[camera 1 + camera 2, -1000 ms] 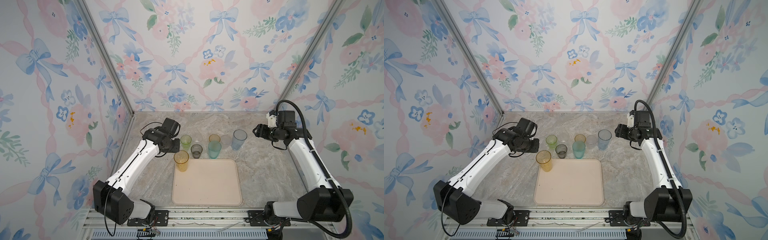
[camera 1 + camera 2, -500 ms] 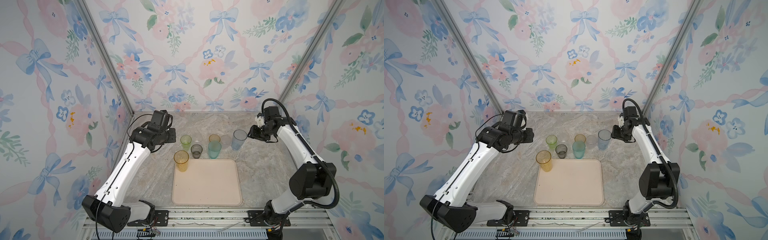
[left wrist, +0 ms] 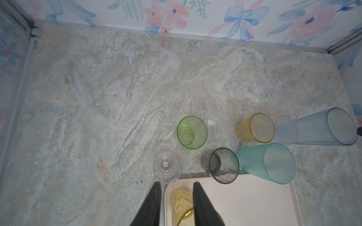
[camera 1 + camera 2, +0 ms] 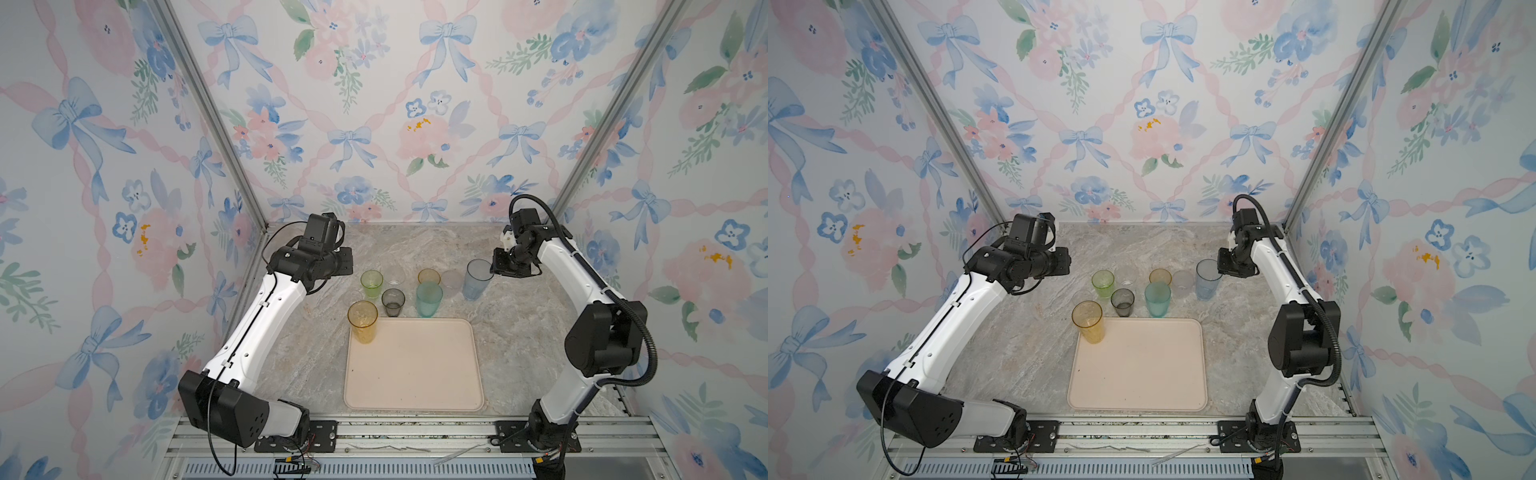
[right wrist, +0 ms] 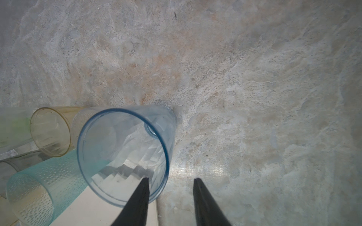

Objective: Place the glasses into the tray
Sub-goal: Pick up the glass from the top-right of the table.

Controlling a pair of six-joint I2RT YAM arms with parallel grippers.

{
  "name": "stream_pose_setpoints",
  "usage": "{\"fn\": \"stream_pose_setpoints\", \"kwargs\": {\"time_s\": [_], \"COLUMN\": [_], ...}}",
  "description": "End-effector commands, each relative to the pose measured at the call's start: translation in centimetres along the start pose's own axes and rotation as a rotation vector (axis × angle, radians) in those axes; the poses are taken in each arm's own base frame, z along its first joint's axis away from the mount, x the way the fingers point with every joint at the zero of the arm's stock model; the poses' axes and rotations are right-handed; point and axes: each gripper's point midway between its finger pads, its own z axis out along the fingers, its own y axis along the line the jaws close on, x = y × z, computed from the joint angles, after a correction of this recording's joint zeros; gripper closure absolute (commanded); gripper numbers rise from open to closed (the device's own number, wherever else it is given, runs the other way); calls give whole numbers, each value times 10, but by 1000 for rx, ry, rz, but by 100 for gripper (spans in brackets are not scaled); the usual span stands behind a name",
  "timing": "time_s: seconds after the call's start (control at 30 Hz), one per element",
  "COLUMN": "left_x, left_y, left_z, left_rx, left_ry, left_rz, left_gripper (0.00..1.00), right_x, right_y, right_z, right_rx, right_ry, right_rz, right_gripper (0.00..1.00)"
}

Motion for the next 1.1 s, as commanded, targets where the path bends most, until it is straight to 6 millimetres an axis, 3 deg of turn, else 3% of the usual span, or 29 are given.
{"fn": "stream_pose_setpoints", "kwargs": {"time_s": [0.0,0.43,0.7,1.07], "left_x": [-15,-19,-21,-20], "left_y": [-1,10,15,15], "left_z": [-3,9,12,15], "left_rx": [31,41,46,54], "left_ry": [-34,-12,-8,0], "left_rz": [19,16,14,13], "left_gripper": [69,71,71,72], "right_x": [0,-9,-3,-2], "right_y": [4,10,9,5], "right_z": [4,23,29,24], "right_rx": [29,74,92,116], "right_ry": [27,55,86,77], "right_rz": [-3,-14,-28,-47], "right_gripper": [60,68,81,100]}}
